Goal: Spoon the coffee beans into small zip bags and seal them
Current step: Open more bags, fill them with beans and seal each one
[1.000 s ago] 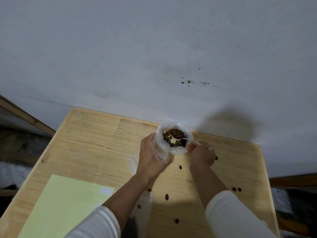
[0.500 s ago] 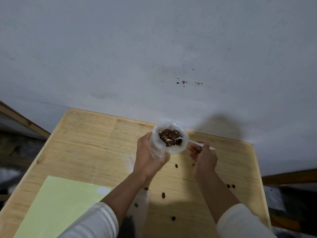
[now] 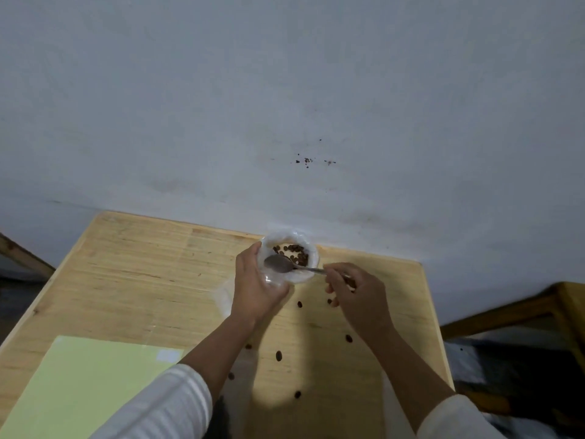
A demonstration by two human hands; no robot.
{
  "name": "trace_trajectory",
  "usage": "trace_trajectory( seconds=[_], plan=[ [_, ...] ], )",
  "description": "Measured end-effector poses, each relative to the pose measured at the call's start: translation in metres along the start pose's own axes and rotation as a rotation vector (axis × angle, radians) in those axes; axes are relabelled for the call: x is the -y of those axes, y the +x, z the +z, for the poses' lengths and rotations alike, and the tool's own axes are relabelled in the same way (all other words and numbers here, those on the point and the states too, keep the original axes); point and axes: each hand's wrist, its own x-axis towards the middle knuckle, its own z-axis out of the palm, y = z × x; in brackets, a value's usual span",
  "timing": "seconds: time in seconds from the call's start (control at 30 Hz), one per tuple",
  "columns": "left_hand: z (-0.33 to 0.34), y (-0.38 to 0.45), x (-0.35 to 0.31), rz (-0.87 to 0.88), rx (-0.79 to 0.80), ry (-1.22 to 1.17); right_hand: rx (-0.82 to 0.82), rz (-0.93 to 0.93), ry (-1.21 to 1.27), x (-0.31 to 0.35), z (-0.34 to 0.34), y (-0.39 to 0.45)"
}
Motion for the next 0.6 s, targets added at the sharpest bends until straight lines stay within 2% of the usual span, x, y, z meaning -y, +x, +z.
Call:
trace_trajectory(
  seconds=[0.1, 0.17, 0.27, 0.4, 0.47, 0.6],
  plan=[
    [0.004, 0.000, -0.002, 0.041, -0.016, -0.003, 0.095, 0.030, -0.265, -0.016, -0.014, -0.008],
    [0.008, -0.002, -0.005, 0.061, -0.022, -0.003, 0.117, 0.132, -0.348, -0.025, -0.020, -0.014],
    [0.013, -0.007, -0.008, 0.082, -0.035, -0.009, 0.077, 0.376, -0.146, -0.043, -0.029, -0.022],
    [0.018, -0.015, -0.009, 0.097, -0.054, 0.006, -0.095, 0.694, 0.065, -0.081, -0.046, -0.023],
    [0.021, -0.021, -0.009, 0.086, -0.075, 0.017, -0.154, 0.788, 0.080, -0.099, -0.052, -0.021],
    [0.023, -0.033, -0.011, 0.073, -0.105, 0.039, -0.187, 0.852, 0.035, -0.118, -0.056, -0.014]
  ],
)
